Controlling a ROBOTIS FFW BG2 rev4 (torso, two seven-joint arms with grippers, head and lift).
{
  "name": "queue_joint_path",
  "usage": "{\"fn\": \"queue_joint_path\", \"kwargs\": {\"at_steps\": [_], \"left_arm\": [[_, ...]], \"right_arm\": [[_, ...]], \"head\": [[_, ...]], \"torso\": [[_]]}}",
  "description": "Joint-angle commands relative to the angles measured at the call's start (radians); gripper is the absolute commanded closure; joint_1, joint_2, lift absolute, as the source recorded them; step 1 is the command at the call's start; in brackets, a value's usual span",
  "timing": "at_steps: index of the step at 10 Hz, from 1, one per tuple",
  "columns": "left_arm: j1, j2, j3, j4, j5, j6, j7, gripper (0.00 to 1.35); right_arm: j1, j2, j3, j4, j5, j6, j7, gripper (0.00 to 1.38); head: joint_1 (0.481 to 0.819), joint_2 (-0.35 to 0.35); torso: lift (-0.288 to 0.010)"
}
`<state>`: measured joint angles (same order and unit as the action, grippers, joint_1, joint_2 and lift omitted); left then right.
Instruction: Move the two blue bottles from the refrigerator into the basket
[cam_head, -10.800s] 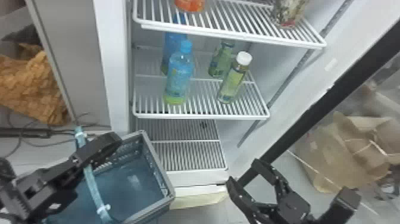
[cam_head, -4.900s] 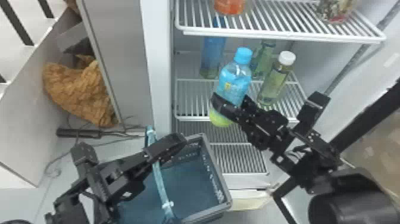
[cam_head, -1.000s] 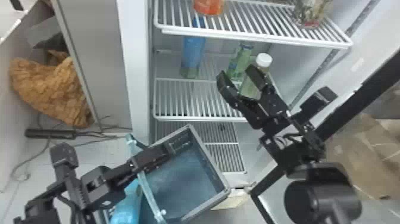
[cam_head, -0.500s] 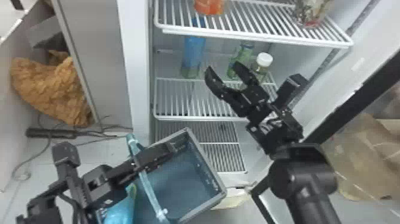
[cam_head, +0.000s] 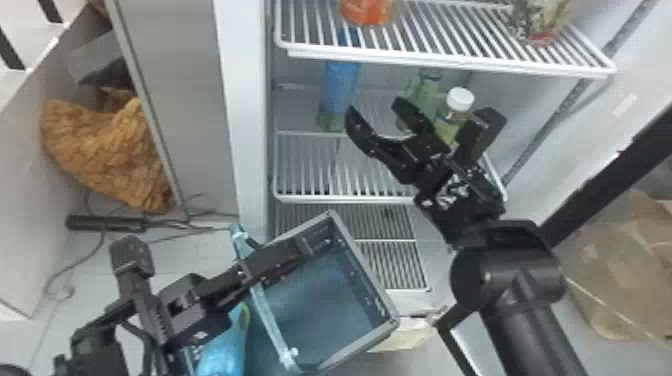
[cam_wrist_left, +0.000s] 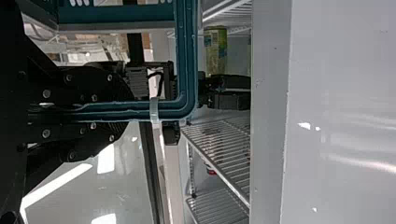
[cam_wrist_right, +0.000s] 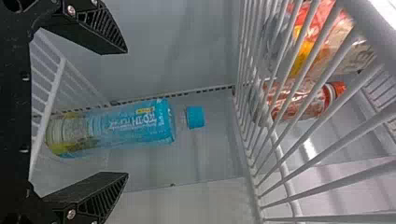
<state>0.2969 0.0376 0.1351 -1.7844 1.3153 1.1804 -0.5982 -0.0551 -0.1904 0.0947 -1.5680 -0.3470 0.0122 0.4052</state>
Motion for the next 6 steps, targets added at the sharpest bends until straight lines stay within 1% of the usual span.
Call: {"fn": "queue_joint_path", "kwargs": {"at_steps": [1,5,6], "left_arm": [[-0.005,-0.002,0.001,0.001,-0.005,0.005,0.0,1.2],[-0.01,-0.005,0.003,0.001,-0.011,0.01,0.0,1.2],[-0.012,-0.005,0.003,-0.001,-0.011,0.01,0.0,1.2]], "right_arm": [[-0.046,-0.003,0.009,0.05,0.014,0.0,-0.005,0.11],[-0.144,-0.004,0.079,0.17,0.016,0.0,-0.04,0.1],[-0.154,-0.004,0.085,0.183,0.02,0.0,-0.049,0.1]], "head": [[0.695,-0.16],[0.695,-0.152],[0.695,-0.144]], "torso": [[-0.22],[-0.22],[-0.22]]}}
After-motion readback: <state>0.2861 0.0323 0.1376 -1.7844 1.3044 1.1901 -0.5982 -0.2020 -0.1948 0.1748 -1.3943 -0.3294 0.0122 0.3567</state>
